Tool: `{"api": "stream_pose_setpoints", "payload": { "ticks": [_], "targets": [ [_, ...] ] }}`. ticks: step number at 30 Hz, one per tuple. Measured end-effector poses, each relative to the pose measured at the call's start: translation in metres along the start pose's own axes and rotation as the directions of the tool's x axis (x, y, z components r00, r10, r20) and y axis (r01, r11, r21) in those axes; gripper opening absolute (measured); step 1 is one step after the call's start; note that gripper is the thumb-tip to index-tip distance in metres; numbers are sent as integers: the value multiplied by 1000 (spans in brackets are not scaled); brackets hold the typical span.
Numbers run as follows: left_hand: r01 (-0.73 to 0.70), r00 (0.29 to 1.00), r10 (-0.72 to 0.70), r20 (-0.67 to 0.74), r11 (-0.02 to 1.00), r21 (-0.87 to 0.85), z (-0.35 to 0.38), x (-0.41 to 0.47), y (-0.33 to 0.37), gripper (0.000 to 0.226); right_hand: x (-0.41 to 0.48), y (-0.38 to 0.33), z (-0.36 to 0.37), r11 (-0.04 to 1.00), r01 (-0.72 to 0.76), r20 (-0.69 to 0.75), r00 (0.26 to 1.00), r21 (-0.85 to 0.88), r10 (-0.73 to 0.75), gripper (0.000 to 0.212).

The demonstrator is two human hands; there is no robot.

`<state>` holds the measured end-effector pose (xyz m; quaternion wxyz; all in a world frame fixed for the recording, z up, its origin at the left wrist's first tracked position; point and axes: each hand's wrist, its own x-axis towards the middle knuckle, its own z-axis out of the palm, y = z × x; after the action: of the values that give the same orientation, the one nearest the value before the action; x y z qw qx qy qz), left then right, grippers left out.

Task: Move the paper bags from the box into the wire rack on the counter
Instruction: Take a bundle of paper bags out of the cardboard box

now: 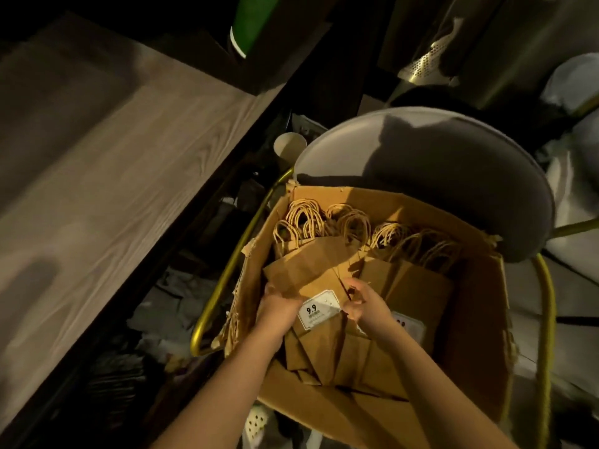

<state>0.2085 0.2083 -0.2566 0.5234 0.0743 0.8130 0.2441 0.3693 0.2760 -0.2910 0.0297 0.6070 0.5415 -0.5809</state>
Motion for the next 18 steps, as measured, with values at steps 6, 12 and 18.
{"api": "stream_pose_setpoints", "payload": {
  "ticks": [6,12,18],
  "targets": [
    [70,992,-82,-100,990,-124,10,19,-1,69,27,3,13,991,-3,1,1000,-133,3,58],
    [24,990,-25,-137,1000,-11,9,18,-13,54,27,-3,13,990,-9,-113,994,-138,-6,49],
    [-117,986,103,-133,988,-103,-4,-3,-2,25,12,-10,11,986,6,-87,996,168,8,11]
  ]
}}
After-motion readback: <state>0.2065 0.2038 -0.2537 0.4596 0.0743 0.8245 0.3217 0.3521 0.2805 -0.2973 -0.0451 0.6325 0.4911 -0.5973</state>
